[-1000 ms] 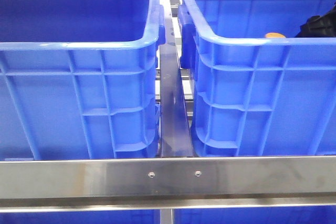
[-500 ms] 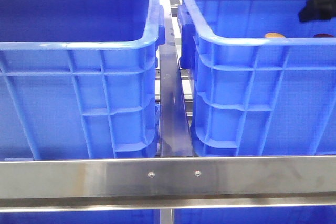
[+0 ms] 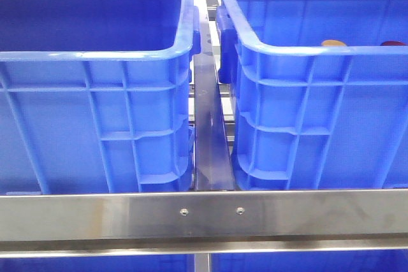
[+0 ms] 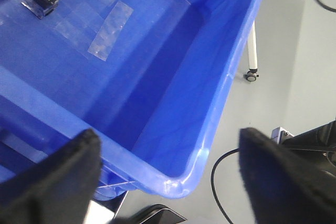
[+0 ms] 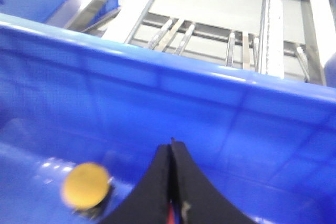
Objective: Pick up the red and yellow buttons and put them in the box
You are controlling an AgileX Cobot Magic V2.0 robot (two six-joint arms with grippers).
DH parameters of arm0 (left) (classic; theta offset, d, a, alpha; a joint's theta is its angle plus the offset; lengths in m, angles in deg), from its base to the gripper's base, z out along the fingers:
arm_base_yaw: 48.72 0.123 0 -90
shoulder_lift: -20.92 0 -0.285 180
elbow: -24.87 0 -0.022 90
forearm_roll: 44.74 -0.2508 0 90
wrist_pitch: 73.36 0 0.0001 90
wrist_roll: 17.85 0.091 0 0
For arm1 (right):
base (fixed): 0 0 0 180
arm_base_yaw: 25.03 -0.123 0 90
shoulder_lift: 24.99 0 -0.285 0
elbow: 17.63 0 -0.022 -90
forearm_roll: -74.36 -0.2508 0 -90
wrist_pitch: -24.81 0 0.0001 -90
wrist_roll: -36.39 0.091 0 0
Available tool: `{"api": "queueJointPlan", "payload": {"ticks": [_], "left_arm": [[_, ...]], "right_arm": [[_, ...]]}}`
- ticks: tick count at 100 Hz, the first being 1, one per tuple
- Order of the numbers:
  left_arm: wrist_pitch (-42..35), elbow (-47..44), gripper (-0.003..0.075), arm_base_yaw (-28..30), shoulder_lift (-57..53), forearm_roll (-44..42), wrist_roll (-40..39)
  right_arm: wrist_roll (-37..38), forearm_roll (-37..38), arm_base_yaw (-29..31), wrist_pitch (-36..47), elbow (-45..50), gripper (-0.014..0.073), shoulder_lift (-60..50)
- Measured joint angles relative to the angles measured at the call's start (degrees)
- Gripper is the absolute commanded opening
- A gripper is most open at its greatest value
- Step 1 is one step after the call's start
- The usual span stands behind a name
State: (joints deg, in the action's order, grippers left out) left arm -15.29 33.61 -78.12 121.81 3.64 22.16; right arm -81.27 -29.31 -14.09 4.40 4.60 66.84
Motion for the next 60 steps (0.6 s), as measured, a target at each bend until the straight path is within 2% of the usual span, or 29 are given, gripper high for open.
{"api": "queueJointPlan", "payload": {"ticks": [32, 49, 60], "left_arm": [[-1.06, 0.0, -0.002, 0.0, -0.11, -1.59, 0.0], [-1.19, -0.22, -0.002, 0.0, -1.37, -2.19, -0.34], [-1.57, -0.36, -0.002, 0.0, -3.54, -6.41, -3.52]], "right_arm": [[0.0, 0.0, 0.0, 0.0, 11.14, -0.0068, -15.56], [0.0, 0.11, 0.0, 0.0, 16.05, -0.0068, -23.37], [0.0, 0.11, 0.0, 0.0, 18.22, -0.0068, -27.69]]}}
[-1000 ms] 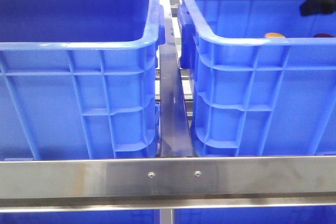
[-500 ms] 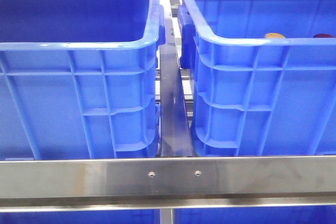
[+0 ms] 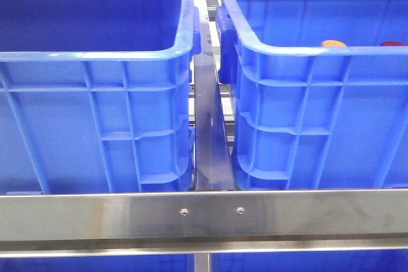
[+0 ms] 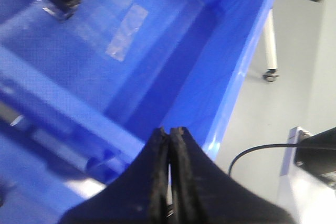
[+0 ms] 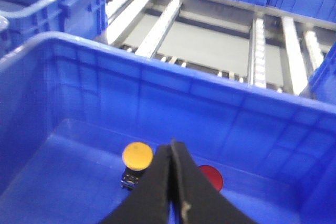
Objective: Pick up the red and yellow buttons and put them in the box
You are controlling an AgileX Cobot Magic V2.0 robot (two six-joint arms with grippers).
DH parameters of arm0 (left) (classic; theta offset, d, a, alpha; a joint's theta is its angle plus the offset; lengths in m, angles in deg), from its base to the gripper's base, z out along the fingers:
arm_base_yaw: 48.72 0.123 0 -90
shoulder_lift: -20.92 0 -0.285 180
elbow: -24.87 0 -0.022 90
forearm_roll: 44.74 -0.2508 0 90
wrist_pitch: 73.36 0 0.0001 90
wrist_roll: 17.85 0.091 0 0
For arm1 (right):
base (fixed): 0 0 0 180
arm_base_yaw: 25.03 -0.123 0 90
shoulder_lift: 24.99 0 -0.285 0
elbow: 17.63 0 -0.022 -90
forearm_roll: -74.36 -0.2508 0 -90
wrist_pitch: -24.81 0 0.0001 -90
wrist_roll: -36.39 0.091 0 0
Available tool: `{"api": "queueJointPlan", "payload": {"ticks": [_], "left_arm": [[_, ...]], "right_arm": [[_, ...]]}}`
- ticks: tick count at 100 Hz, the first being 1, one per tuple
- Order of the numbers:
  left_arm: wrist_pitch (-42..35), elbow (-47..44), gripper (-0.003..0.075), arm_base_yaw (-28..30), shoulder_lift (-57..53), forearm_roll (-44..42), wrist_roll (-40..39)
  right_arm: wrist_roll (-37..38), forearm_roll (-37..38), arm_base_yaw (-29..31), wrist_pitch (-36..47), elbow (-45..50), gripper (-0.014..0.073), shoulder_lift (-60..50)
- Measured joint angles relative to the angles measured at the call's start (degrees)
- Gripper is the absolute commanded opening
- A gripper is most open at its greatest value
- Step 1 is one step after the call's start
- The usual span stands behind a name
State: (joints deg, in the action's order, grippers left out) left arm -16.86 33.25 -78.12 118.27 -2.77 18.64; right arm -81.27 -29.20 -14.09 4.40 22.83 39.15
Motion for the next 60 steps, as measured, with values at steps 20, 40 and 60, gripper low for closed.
{"api": "queueJointPlan", "payload": {"ticks": [20, 40, 60], "left_arm": [[-4.38, -4.88, -0.002, 0.0, -6.62, -11.3, -8.67], [-11.52, -14.14, -0.002, 0.0, -16.29, -21.87, -16.37], [-17.62, -23.64, -0.002, 0.0, -26.09, -31.78, -21.81]], "right_arm": [[0.0, 0.11, 0.0, 0.0, 3.25, -0.0068, -7.89], [0.0, 0.22, 0.0, 0.0, 5.32, -0.0068, -14.38], [0.0, 0.22, 0.0, 0.0, 7.51, -0.0068, -20.22]]}}
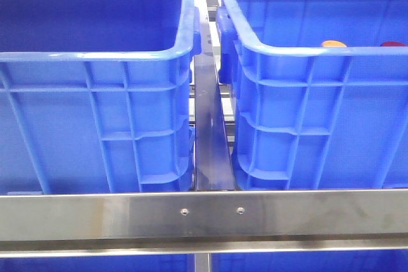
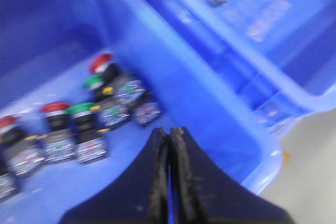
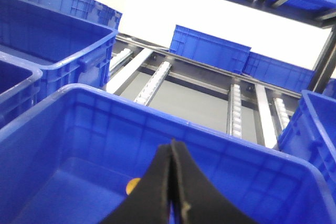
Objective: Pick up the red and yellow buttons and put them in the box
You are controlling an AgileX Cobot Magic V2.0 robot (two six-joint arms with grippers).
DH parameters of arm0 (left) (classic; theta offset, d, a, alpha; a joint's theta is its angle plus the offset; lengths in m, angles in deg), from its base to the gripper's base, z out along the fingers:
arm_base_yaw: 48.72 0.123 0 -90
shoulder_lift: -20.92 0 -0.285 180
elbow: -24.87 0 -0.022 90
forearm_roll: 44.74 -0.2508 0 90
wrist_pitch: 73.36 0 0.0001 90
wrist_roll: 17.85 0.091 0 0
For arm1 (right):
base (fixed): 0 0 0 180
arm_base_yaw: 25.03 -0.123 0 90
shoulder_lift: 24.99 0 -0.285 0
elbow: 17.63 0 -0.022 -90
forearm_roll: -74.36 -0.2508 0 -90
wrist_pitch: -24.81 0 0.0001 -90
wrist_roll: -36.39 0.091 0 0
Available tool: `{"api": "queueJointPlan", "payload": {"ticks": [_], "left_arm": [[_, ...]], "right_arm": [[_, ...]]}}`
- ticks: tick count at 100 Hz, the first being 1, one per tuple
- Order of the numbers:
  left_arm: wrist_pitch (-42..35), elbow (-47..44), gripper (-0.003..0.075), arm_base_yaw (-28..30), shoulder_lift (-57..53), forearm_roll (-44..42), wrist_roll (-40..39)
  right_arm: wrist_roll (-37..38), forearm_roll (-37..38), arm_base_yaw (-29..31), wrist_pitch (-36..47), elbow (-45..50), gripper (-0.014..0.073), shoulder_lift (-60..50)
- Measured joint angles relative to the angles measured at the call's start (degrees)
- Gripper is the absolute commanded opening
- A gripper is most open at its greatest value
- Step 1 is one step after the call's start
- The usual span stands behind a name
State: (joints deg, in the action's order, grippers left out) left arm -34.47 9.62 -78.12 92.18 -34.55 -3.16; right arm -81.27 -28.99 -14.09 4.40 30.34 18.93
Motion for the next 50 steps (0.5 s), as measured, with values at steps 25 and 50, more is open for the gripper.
{"api": "queueJointPlan", "payload": {"ticks": [25, 50], "left_arm": [[-9.64, -11.61, -0.002, 0.0, -13.28, -5.27, -1.08], [-18.52, -23.76, -0.002, 0.0, -27.73, -5.75, -1.19]], "right_arm": [[0.0, 0.0, 0.0, -0.33, 4.8, -0.0068, -6.94], [0.0, 0.0, 0.0, -2.58, 10.41, -0.0068, -13.13]]}}
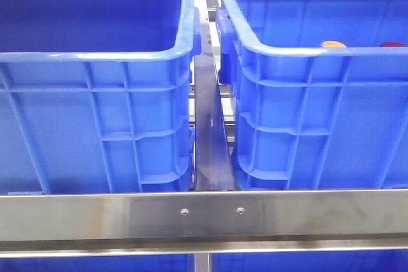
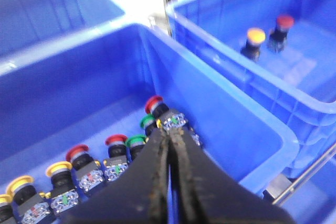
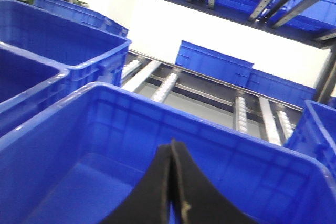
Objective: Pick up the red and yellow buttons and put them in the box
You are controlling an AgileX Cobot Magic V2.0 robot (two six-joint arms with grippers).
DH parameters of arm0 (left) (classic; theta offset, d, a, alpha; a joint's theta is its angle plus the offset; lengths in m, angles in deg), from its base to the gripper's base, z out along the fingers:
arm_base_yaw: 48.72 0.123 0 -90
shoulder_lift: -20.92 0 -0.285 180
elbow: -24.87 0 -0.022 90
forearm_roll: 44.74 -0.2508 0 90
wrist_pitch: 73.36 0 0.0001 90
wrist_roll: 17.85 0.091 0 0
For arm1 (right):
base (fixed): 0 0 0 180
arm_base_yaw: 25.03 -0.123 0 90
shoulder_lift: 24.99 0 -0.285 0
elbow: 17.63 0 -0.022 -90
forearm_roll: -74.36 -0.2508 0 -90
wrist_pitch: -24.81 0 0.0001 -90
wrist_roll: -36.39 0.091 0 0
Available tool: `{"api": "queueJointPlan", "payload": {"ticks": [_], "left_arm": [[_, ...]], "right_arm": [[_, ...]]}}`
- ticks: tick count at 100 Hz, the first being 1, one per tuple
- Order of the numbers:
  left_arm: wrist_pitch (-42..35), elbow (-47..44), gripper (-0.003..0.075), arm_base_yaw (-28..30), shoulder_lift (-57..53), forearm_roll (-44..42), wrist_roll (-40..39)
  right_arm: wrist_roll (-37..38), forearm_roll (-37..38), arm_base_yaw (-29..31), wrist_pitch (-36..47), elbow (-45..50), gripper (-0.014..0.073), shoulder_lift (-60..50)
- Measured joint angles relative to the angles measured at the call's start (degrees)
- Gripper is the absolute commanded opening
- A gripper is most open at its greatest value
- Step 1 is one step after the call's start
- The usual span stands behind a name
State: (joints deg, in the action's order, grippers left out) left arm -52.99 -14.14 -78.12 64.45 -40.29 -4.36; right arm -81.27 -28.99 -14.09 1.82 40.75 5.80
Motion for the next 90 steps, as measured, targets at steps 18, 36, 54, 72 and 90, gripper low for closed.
{"api": "queueJointPlan", "payload": {"ticks": [18, 36, 54, 72, 90], "left_arm": [[-0.95, -6.64, -0.002, 0.0, -7.86, 0.0, 0.0], [-1.18, -10.22, -0.002, 0.0, -12.74, 0.0, 0.0], [-0.98, -10.96, -0.002, 0.0, -13.87, 0.0, 0.0], [-0.94, -10.96, -0.002, 0.0, -13.87, 0.0, 0.0], [-0.94, -10.96, -0.002, 0.0, -13.87, 0.0, 0.0]], "right_arm": [[0.13, 0.11, 0.0, -2.45, 4.02, -0.0068, -3.8], [0.13, 0.34, 0.0, -3.13, 6.66, -0.0068, -5.63], [0.13, 0.42, 0.0, -3.13, 6.87, -0.0068, -5.63], [0.13, 0.42, 0.0, -3.13, 6.87, -0.0068, -5.67], [0.13, 0.42, 0.0, -3.13, 6.87, -0.0068, -5.67]]}}
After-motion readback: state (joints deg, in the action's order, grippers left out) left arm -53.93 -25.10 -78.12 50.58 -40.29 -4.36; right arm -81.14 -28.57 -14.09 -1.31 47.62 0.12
